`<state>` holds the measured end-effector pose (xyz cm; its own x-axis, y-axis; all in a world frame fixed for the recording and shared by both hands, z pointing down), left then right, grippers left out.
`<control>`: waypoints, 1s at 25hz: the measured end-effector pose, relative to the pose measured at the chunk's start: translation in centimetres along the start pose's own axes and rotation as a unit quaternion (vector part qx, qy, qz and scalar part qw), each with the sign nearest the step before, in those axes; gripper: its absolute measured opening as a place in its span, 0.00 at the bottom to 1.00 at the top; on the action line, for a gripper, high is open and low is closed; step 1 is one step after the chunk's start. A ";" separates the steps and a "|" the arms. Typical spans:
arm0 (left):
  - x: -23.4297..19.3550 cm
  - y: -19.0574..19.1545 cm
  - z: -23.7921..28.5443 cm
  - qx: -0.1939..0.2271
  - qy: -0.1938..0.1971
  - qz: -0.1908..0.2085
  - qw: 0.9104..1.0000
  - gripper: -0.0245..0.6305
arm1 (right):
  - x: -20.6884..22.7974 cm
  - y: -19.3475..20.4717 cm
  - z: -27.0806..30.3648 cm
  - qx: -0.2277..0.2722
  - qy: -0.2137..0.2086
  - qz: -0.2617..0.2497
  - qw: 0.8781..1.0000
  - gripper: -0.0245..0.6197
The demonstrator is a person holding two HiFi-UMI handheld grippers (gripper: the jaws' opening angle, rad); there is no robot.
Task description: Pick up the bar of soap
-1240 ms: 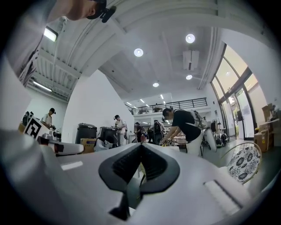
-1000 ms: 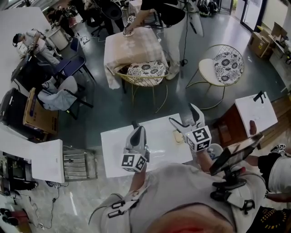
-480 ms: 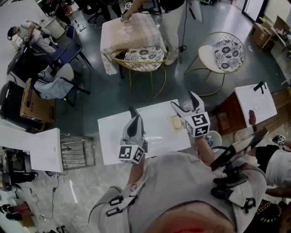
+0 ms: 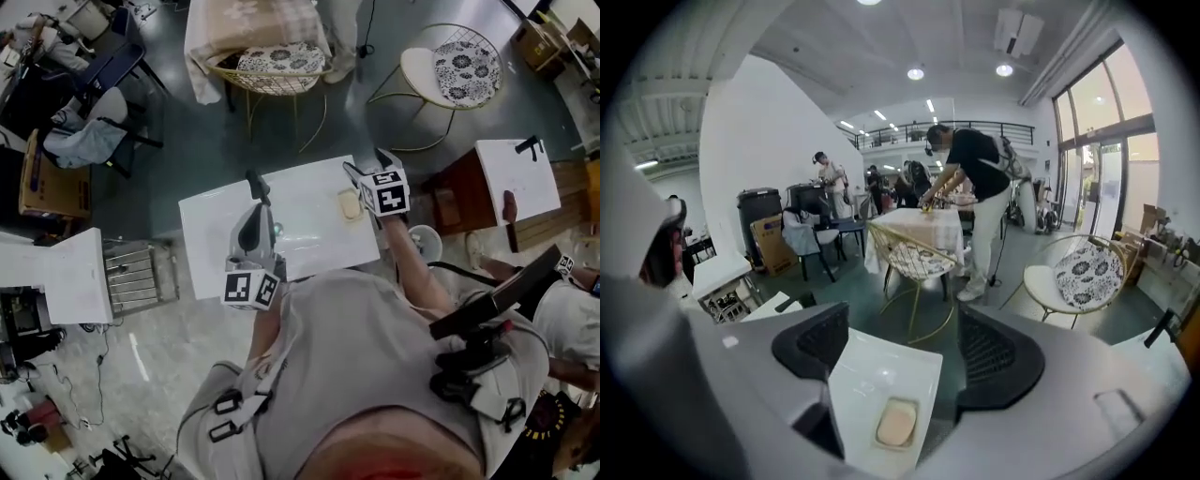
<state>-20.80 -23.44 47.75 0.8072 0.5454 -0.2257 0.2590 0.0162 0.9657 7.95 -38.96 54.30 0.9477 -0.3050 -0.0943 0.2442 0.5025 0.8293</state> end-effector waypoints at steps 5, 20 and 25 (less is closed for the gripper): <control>-0.3 -0.2 -0.7 0.004 -0.018 -0.011 1.000 0.03 | -0.4 3.9 3.8 -0.089 0.005 -0.010 0.996 0.60; -0.4 0.7 -2.5 -0.010 -0.054 -0.024 0.998 0.03 | -1.7 15.9 11.9 -0.296 0.020 -0.058 0.953 0.55; -0.9 0.5 -3.2 -0.013 -0.068 -0.024 0.997 0.03 | -2.1 20.0 14.9 -0.330 0.012 -0.059 0.942 0.52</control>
<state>-23.08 -21.18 48.88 0.8594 0.4242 -0.2854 0.2866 0.0624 0.9560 7.78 -40.35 79.28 0.9083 -0.3756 -0.1842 0.4153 0.8625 0.2892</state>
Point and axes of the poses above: the fingertips, and each gripper's own axes: z forward along the fingers, x to its right, y out of its underside, the point moved 9 cm from there along -z, backward along the fingers, and after that the axes turned 12 degrees about y, right-handed, at the moved point
